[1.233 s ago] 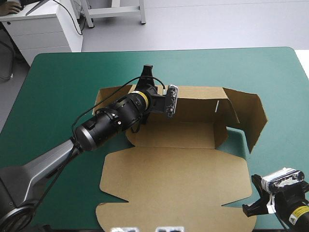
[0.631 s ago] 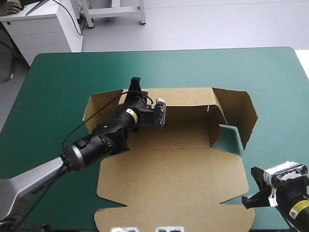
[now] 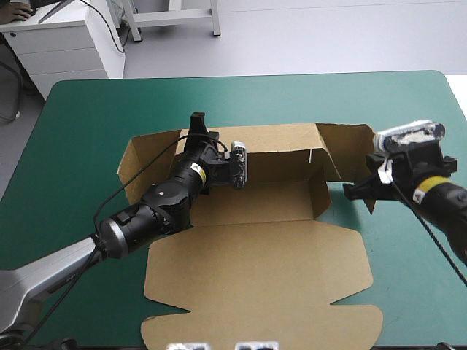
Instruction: Fold the box
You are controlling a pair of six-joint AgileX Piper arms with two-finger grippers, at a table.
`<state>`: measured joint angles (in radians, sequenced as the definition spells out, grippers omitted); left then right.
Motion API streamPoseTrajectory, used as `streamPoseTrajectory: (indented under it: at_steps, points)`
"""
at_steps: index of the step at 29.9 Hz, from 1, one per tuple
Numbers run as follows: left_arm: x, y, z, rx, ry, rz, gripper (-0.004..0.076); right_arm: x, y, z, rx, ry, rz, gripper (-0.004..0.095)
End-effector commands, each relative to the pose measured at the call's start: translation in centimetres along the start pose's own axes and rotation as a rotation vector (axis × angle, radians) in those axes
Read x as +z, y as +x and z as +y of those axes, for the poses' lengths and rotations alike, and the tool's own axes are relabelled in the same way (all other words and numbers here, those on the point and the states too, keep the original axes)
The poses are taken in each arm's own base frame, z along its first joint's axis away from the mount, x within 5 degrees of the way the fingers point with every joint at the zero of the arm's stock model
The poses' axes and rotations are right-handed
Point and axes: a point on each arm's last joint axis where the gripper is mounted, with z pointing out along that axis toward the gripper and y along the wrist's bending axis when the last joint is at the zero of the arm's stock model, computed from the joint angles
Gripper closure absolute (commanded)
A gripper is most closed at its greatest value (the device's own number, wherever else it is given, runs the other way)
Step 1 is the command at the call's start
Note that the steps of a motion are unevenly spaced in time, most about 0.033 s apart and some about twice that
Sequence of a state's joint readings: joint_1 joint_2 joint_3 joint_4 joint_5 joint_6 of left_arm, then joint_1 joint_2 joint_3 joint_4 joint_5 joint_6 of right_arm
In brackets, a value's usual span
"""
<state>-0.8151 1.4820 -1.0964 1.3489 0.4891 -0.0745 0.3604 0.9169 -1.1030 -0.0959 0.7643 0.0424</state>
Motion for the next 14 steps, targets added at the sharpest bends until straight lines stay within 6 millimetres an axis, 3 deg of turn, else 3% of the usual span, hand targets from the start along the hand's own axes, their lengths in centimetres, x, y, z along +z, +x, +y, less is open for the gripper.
streamPoseTrajectory:
  at_steps: [1, 8, 14]
  points:
    - [-1.6, 0.0, 2.3, -0.016, -0.084, -0.023, 0.0731, 1.3, -3.8, -0.2, -0.008, 0.025, -0.051, 0.0922]
    - [-1.6, -0.2, 2.2, -0.004, -0.080, -0.049, 0.0731, 5.9, -8.1, -0.2, -0.022, 0.037, 0.016, 0.0922]
    - [-1.5, -0.2, 1.9, 0.014, -0.076, -0.048, 0.0731, 9.9, -9.8, -0.5, -0.019, 0.056, 0.092, 0.0922]
